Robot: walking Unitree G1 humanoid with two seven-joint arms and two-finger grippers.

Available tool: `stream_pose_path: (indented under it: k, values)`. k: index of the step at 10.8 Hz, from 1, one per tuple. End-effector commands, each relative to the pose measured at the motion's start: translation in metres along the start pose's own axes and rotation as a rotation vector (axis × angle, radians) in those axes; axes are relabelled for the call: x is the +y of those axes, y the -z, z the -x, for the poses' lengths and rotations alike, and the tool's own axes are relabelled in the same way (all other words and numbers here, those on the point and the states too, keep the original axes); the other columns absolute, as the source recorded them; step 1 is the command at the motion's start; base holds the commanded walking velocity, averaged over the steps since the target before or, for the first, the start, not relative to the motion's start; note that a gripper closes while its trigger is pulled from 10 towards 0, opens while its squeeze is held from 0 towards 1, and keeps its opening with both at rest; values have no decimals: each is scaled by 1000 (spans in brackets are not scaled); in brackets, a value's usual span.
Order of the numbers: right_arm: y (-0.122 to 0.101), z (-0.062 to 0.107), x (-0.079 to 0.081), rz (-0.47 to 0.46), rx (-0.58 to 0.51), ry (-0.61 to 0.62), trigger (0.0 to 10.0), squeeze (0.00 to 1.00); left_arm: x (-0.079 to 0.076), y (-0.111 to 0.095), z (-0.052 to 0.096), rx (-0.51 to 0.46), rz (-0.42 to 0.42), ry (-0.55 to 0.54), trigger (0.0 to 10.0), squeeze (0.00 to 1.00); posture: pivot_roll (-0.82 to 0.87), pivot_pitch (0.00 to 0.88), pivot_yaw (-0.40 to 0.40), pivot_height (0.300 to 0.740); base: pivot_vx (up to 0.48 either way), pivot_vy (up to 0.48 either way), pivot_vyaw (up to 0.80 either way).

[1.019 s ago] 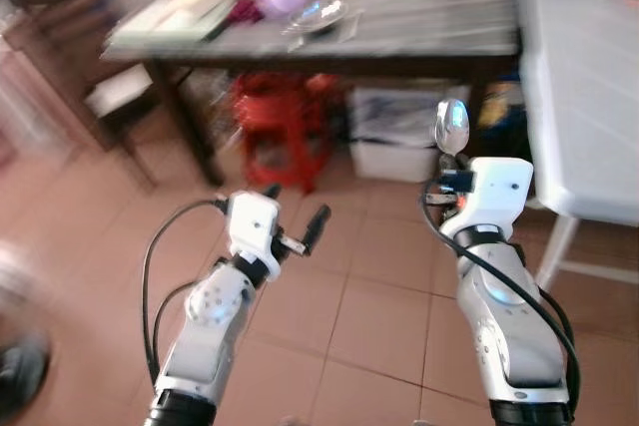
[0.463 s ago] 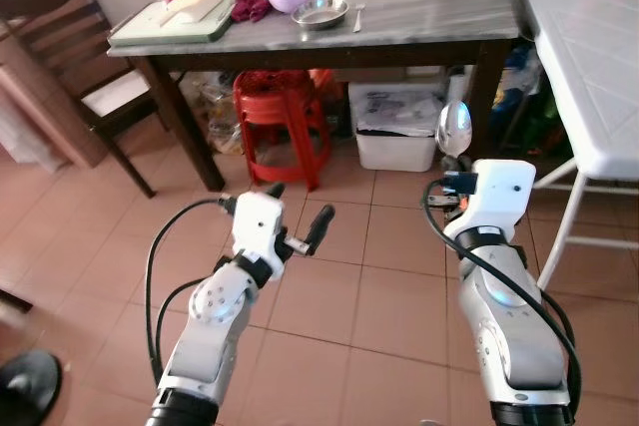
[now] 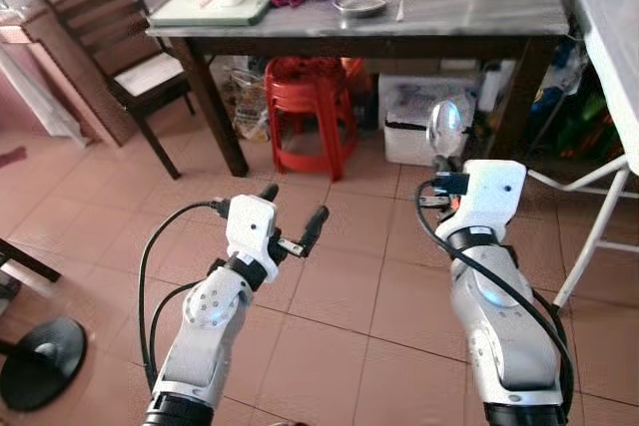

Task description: Setting the table

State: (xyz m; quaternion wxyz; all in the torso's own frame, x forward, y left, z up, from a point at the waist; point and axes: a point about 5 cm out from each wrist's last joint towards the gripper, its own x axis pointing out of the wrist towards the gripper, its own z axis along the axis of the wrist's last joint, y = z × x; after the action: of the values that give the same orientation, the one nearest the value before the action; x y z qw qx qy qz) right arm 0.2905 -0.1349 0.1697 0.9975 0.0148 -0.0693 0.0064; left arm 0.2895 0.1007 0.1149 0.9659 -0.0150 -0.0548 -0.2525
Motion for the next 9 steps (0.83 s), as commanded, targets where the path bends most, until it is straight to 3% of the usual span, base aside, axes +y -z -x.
stream_pose_path:
  k: [1, 9]
  values:
    - [-5, 0, 4, -3, -23, -14, 10000, 0, 4, -5, 1, -14, -9, 2, 10000, 0, -113, 102, 150, 740, 304, 0, 0]
    - [-7, 0, 3, 13, -30, -18, 10000, 0, 1, -4, 1, -7, -8, 15, 10000, 0, -116, 101, 149, 740, 377, 0, 0]
